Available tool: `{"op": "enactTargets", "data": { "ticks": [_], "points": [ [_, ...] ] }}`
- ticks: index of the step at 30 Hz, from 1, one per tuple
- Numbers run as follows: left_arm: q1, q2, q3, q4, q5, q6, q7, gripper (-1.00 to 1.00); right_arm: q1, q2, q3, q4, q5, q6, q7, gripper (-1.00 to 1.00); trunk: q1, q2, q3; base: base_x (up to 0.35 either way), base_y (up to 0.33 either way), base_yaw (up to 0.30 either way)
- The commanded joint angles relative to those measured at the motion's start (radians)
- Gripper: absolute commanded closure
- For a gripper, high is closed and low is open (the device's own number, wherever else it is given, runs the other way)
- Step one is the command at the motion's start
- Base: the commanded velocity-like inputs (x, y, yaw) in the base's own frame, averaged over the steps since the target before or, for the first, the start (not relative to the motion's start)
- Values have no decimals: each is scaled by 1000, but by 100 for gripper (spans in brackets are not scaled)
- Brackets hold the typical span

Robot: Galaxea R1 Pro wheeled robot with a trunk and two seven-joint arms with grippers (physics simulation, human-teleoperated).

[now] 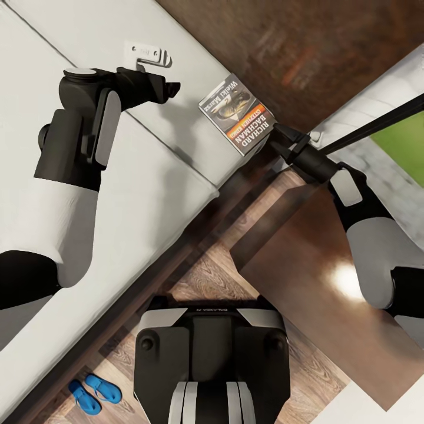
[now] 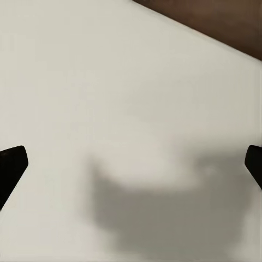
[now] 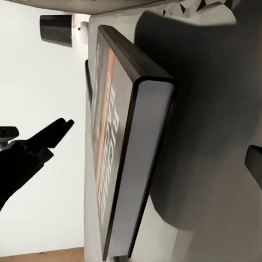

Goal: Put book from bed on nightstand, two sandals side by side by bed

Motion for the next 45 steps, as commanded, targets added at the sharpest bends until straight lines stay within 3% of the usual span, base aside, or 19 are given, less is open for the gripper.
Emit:
{"op": "enactTargets", "data": {
  "ticks": [1, 15, 24, 45],
  "points": [
    [0, 0, 0, 0, 4, 5, 0, -100, -1, 73, -3, -41, -26, 11, 4, -100, 0, -1, 0, 0, 0, 0],
    [0, 0, 0, 0, 4, 5, 0, -100, 0, 75, -1, -38, -24, 9, -10, -100, 0, -1, 1, 0, 0, 0],
    [0, 1, 2, 0, 4, 5, -1, -100, 0, 101, -1, -38, -22, 8, -19, -100, 0, -1, 9, 0, 0, 0],
    [0, 1, 2, 0, 4, 5, 0, -100, 0, 103, -1, -32, -22, 7, -20, -100, 0, -1, 13, 0, 0, -2]
  ]
}}
